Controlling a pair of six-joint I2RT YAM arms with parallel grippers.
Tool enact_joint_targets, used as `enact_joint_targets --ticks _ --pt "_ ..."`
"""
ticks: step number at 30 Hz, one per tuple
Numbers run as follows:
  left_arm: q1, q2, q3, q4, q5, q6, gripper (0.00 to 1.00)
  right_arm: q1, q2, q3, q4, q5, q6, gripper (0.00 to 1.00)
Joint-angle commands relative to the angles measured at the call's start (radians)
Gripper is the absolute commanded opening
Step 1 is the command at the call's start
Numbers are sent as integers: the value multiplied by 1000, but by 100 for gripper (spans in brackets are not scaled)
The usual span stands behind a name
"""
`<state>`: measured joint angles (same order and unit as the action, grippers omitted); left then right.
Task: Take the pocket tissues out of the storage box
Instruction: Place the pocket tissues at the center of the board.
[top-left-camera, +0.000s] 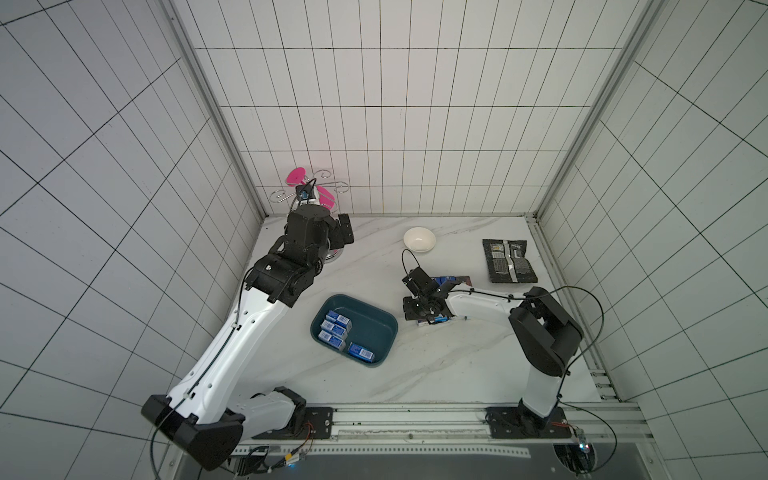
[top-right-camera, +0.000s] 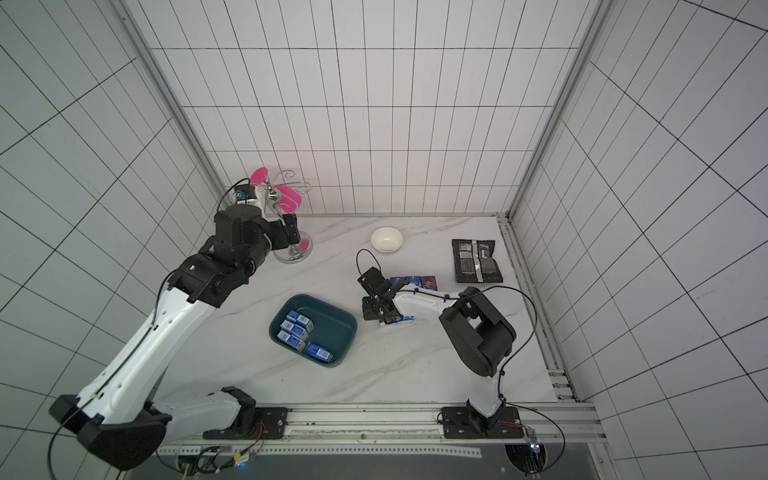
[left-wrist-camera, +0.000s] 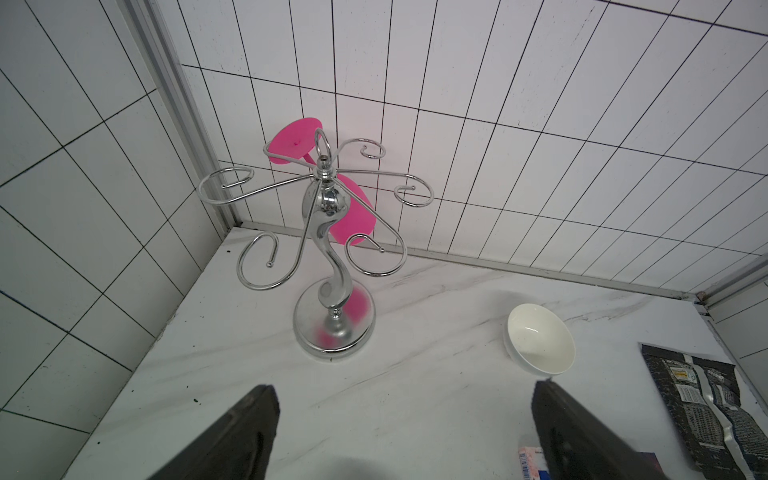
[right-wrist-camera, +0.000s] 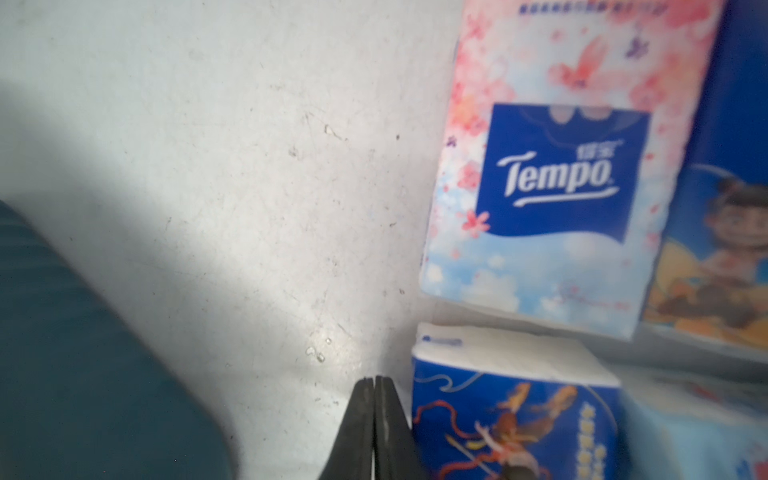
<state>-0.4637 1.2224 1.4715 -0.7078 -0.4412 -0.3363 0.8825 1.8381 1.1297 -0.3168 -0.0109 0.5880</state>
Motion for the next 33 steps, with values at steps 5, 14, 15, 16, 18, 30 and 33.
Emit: enact_joint_targets --ticks 5,14,15,16,18,30,33 --pt "-4 -2 4 24 -2 3 98 -10 -27 0 4 -16 -2 10" --pt "-1 -12 1 10 -20 16 98 66 -101 143 -96 48 -159 25" --pt "0 -15 -1 10 -21 17 99 75 -109 156 -111 51 -186 28" --pt "2 -17 -2 9 -22 16 99 82 -120 165 -119 38 -215 31" --pt "8 -20 -5 7 -22 16 98 95 -139 167 -118 10 -253 33" --pt "22 -13 4 -5 -10 3 99 227 -6 306 -88 -149 -333 41" --pt "23 -11 6 -5 -10 2 99 241 37 335 -60 -166 -320 43"
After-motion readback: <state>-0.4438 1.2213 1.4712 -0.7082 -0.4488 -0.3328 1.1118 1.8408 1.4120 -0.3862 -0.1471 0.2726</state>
